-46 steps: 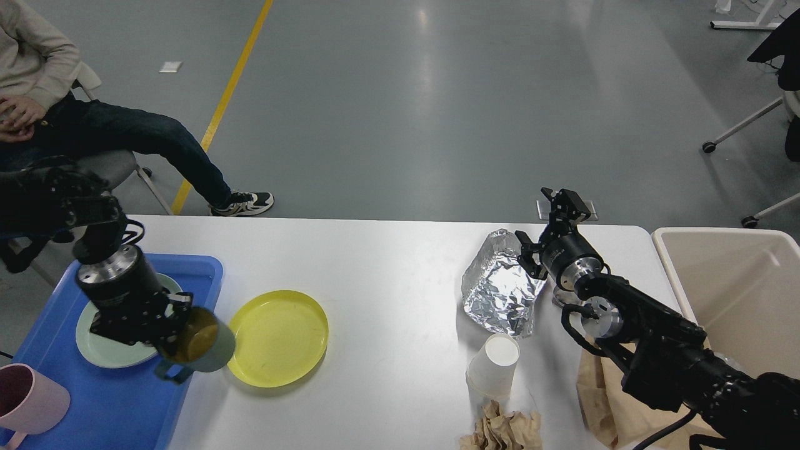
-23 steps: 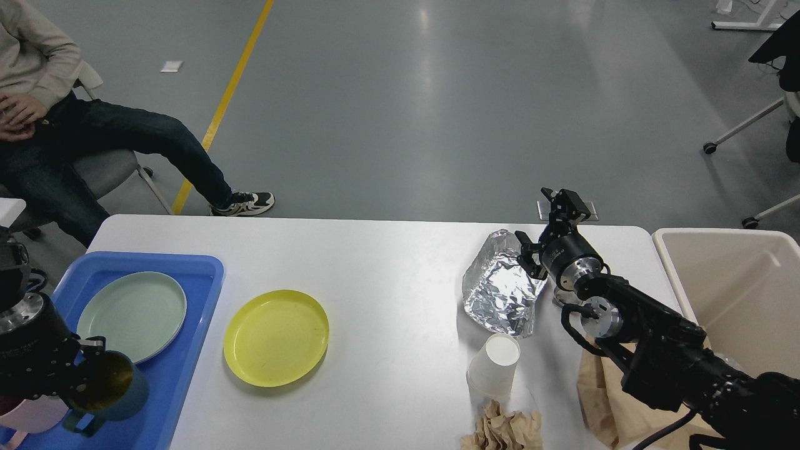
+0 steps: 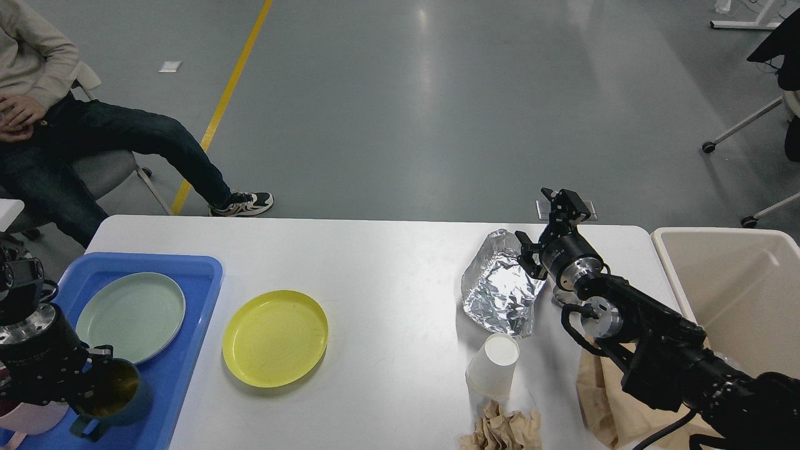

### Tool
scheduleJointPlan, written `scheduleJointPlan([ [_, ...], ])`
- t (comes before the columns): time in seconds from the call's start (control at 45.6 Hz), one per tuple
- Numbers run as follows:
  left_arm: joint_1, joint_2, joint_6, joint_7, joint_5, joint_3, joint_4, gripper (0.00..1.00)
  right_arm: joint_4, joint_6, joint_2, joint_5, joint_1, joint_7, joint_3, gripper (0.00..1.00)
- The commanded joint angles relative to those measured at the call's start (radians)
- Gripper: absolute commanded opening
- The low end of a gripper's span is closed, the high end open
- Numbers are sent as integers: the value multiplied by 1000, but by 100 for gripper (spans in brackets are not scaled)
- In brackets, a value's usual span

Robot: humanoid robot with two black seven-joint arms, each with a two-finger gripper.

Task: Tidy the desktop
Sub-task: 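Place the dark mug on the blue tray and release it, then move the left gripper to the yellow plate rim and grasp it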

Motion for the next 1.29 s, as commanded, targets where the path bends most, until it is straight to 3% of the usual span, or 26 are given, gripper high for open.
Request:
scheduleJointPlan([
  [0.0, 8, -5, 0, 0, 1, -11, 0, 9, 0, 0, 0, 0, 0, 0, 0, 100],
  [0.11, 8, -7, 0, 2, 1, -14, -1, 27, 0, 0, 0, 0, 0, -1, 0, 100],
  [0.285, 4, -14, 0, -6, -2, -15, -3, 45, 0, 0, 0, 0, 0, 0, 0, 100],
  [0.526, -78, -37, 0, -6, -2, 5, -38, 85, 0, 0, 0, 0, 0, -1, 0, 100],
  [0.833, -282, -43, 0, -8, -1, 81, -113, 90, 0, 0, 0, 0, 0, 0, 0, 100],
  [1.14, -475, -200, 0, -8, -1, 176, -256, 91, 0, 0, 0, 0, 0, 0, 0, 100],
  [1.271, -492, -254, 101, -8, -2, 186, -268, 91, 0, 0, 0, 0, 0, 0, 0, 100],
])
